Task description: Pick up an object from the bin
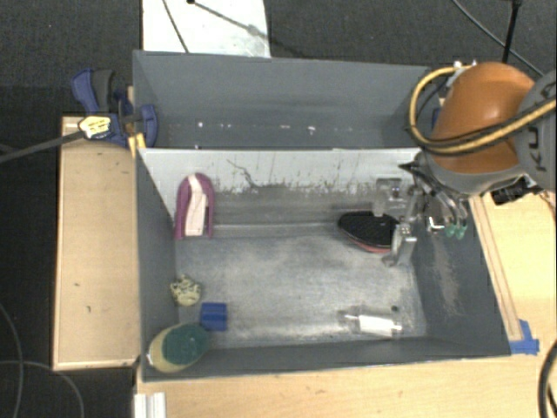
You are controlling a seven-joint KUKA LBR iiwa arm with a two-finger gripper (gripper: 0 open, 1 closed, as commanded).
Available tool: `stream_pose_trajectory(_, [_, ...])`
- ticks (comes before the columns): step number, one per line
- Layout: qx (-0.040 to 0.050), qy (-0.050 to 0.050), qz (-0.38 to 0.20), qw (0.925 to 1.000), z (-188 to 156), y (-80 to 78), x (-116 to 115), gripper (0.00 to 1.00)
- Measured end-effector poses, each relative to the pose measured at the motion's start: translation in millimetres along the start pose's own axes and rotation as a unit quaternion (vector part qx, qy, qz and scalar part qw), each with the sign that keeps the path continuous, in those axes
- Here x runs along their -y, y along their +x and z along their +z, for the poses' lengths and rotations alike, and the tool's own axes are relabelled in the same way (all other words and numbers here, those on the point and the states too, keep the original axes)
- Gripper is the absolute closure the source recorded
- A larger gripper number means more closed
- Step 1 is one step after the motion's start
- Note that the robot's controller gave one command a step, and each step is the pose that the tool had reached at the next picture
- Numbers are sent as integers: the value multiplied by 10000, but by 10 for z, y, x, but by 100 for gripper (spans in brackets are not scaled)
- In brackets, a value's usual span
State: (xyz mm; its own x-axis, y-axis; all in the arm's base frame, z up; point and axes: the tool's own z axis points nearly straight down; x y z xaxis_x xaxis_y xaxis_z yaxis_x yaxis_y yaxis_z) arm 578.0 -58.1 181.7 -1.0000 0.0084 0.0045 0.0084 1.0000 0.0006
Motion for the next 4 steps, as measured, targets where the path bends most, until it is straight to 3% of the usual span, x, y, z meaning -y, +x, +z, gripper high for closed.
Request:
stream_pose_trajectory(1, [108,5,514,9986,1087,-115,450,0])
stream_pose_trajectory(2, [38,-7,2186,9758,799,169,115,0])
stream_pose_trajectory(3, [57,-2,3003,9538,804,-128,537,0])
stream_pose_trajectory(4, [130,9,2818,9594,1062,-57,163,0])
